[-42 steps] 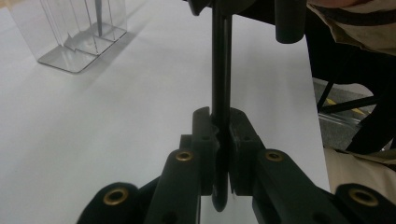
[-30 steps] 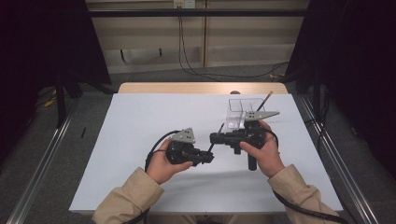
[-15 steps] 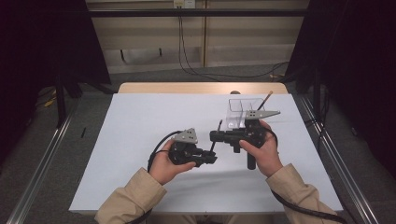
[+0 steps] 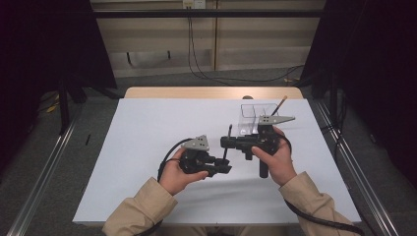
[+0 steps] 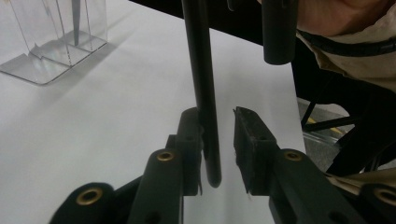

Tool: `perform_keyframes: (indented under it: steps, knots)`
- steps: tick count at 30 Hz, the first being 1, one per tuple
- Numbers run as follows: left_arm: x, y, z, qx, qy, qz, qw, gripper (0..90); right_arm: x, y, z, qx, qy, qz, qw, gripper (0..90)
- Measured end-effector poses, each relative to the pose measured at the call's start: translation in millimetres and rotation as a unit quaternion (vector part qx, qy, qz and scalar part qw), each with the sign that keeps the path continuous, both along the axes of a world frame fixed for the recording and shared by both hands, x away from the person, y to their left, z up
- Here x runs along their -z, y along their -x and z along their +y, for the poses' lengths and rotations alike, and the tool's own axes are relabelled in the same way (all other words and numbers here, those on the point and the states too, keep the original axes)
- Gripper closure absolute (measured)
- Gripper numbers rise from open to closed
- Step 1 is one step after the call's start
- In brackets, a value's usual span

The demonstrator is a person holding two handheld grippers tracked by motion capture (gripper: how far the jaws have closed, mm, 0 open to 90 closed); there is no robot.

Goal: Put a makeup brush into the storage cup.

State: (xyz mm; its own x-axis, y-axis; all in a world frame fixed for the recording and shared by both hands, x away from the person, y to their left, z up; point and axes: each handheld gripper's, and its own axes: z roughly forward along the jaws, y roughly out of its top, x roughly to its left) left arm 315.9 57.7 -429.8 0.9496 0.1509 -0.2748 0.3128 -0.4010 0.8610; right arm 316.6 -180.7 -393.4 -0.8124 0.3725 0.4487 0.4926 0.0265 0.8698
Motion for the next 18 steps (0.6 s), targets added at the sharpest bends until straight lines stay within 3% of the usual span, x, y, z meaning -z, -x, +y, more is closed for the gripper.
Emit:
perform_keyframes:
  steps: [9,12,18]
  knots:
    - [-1.8,-2.3,12.1,-0.023,0.030,0.016,0.9992,47.5,-3.3,1.7,-3.8,-0.002,-0.003,-0.014,0.9999,84.2]
    - [-1.7,-2.7,17.4,-0.031,0.033,0.005,0.9990,41.3,-4.1,2.0,-3.7,-0.003,-0.002,-0.019,0.9998,84.2]
    - [-2.4,-2.0,25.2,-0.045,0.043,0.010,0.9980,27.2,-4.3,2.5,-2.6,-0.006,0.000,-0.026,0.9996,84.1]
